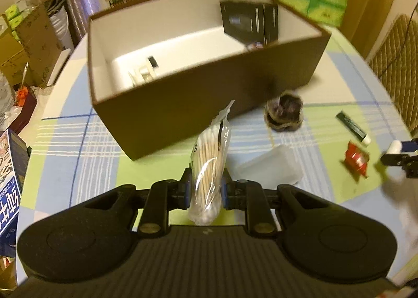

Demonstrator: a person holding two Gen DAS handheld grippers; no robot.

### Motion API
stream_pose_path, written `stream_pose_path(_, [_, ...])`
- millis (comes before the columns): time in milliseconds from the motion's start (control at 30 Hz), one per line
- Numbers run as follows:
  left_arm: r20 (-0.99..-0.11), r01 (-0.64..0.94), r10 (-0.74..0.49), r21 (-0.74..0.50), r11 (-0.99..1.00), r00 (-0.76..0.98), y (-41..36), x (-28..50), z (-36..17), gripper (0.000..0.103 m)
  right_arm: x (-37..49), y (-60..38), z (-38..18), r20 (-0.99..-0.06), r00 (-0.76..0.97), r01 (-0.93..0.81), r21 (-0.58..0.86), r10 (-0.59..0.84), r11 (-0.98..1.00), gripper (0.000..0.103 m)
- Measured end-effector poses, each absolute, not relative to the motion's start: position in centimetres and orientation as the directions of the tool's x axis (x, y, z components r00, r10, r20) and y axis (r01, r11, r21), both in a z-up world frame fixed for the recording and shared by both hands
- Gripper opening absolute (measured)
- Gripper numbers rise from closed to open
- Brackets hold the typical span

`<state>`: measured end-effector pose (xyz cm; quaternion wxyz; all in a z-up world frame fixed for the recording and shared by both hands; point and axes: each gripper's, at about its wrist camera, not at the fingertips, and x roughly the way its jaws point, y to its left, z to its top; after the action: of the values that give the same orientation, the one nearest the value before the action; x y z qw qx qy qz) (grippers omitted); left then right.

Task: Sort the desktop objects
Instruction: 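Carry the pill bottle with the right tool while the left tool carries the swab bag into the brown box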

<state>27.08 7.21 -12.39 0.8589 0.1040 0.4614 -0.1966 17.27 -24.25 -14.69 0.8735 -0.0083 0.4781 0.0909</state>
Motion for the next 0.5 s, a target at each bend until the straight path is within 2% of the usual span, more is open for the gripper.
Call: stream_pose_path(500, [-0.719, 0.457, -0.362, -0.070, 0.887, 0.593, 7.5, 28.8, -4.9, 0.017, 23.2, -19.4, -6.1, -0.709, 0.599, -0.387, 0.150, 0.372, 0.910, 0.046])
